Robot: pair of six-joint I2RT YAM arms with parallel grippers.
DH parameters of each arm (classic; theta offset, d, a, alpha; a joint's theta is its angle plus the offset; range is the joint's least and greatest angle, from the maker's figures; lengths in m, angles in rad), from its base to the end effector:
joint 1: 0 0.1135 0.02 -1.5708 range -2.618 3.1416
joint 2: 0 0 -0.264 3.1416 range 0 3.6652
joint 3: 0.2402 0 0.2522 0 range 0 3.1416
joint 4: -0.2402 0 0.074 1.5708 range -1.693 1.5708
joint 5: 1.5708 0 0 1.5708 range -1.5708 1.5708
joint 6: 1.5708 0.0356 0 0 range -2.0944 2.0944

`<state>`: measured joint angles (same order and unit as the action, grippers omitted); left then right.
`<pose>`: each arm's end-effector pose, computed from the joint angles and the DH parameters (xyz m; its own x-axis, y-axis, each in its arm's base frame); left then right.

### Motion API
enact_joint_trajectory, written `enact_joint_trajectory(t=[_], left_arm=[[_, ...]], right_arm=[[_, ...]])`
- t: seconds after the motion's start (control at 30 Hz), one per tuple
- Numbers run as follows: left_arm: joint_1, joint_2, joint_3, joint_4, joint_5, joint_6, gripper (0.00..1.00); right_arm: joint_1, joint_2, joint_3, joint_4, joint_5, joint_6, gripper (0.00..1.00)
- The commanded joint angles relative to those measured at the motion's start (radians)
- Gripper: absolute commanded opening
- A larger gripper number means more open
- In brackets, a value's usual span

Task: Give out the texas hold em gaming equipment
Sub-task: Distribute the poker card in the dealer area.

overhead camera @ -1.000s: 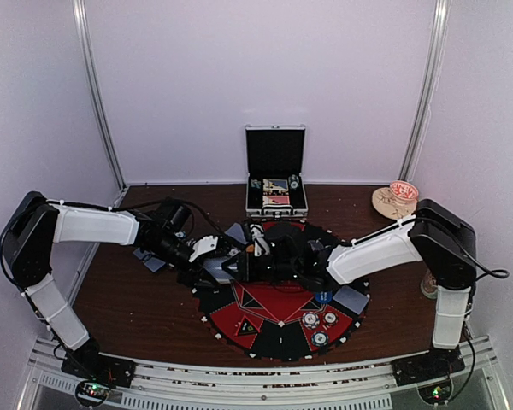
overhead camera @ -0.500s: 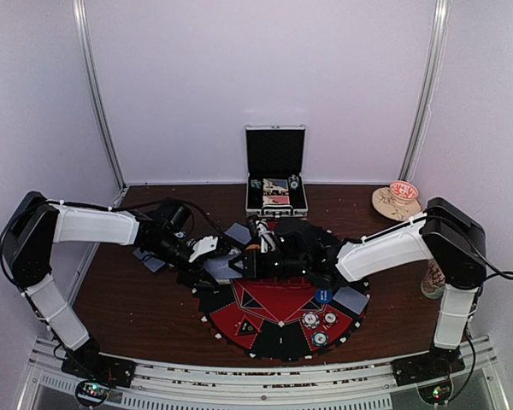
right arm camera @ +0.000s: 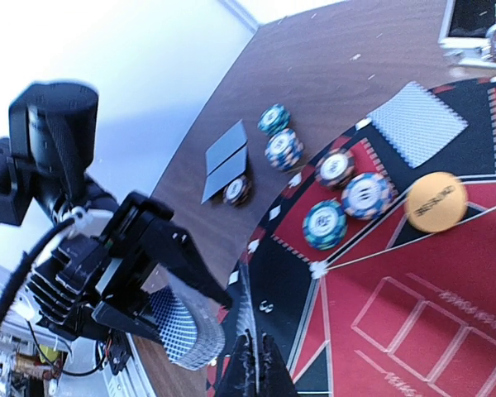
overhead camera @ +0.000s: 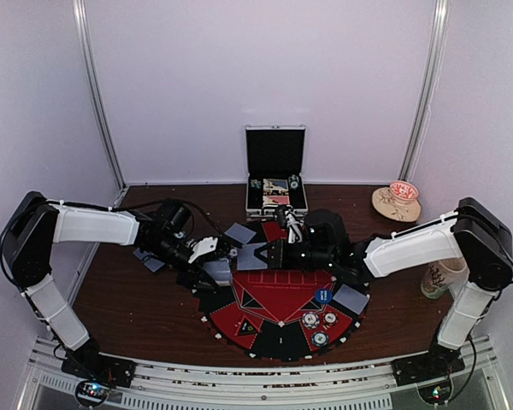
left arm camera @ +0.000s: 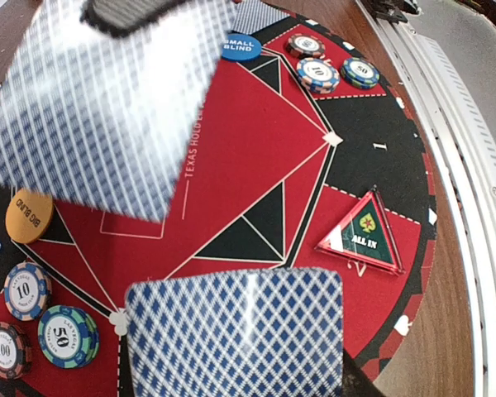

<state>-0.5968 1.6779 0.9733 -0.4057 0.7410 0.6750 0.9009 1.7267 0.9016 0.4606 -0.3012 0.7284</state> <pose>0.2497 -0.1987 0.1732 -0.1643 0.6690 -0.7248 0.9805 0.0302 -0.1944 0.2228 0.2983 0.1966 -0.7781 0.0416 -0.6268 -0.5397 0.4664 0.7009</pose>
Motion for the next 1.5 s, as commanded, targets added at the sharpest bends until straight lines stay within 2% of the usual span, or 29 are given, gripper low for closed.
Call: enact_joint_trajectory(t=[0.0, 0.17, 0.33, 0.83, 1.0, 1.2, 1.47], left_arm=[[-0.003, 0.002, 0.011, 0.002, 0.04, 0.015, 0.45], [-0.004, 0.003, 0.011, 0.002, 0.04, 0.015, 0.45], [-0.004, 0.005, 0.011, 0.002, 0.039, 0.015, 0.45], [-0.004, 0.003, 0.009, -0.002, 0.037, 0.022, 0.45], [-0.004, 0.007, 0.01, -0.003, 0.037, 0.022, 0.45], [-0.003, 0.009, 0.013, -0.003, 0.036, 0.022, 0.45], [-0.004, 0.007, 0.013, -0.005, 0.037, 0.02, 0.45]], right_arm=[[-0.074, -0.086, -0.061, 0.018, 0.034, 0.01, 0.0], [-0.197, -0.122, -0.08, -0.021, 0.055, 0.008, 0.0], [-0.312, -0.087, -0.04, -0.067, 0.061, -0.001, 0.0], [-0.558, 0.191, 0.14, -0.115, -0.043, 0.006, 0.0], [-0.596, 0.271, 0.154, -0.093, -0.107, 0.016, 0.0], [-0.603, 0.291, 0.138, -0.062, -0.156, 0.02, 0.0], [-0.604, 0.29, 0.152, -0.122, -0.139, -0.014, 0.02]])
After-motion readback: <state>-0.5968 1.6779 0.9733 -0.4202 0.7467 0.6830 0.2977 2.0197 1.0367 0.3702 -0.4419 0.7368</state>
